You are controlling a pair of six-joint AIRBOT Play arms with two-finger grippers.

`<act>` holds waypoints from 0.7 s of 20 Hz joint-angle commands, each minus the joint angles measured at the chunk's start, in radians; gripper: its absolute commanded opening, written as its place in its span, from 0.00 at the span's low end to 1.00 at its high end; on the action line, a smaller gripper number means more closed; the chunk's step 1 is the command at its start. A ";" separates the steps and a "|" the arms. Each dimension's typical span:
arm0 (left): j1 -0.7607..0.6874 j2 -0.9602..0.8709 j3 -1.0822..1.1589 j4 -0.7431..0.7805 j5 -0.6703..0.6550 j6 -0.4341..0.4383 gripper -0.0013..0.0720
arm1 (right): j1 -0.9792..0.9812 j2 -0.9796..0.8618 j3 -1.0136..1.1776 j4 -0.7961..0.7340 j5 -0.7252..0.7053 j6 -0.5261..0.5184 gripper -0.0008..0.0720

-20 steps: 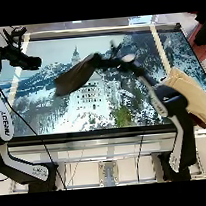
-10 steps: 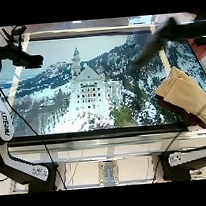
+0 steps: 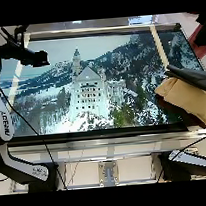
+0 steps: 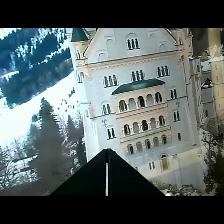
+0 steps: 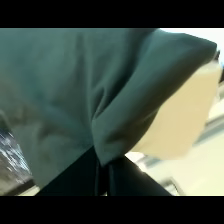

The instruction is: Fold the shirts.

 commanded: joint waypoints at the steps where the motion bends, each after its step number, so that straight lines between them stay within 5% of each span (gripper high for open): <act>1: -0.003 0.001 0.000 -0.072 -0.010 -0.006 0.04 | -0.030 0.011 -0.197 -0.237 0.046 -0.020 0.03; 7: -0.014 0.001 0.000 -0.072 -0.006 -0.014 0.04 | -0.029 0.011 -0.403 -0.396 0.044 -0.030 0.04; 8: -0.014 0.001 0.000 -0.072 -0.006 -0.014 0.04 | -0.028 0.011 -0.414 -0.389 0.047 -0.029 0.12; 10: -0.014 0.001 0.000 -0.071 -0.003 -0.014 0.04 | -0.020 0.032 -0.415 -0.350 0.047 -0.022 0.52; 14: -0.014 0.001 0.000 -0.071 0.006 -0.011 0.04 | -0.004 0.111 -0.317 -0.346 0.031 0.001 0.53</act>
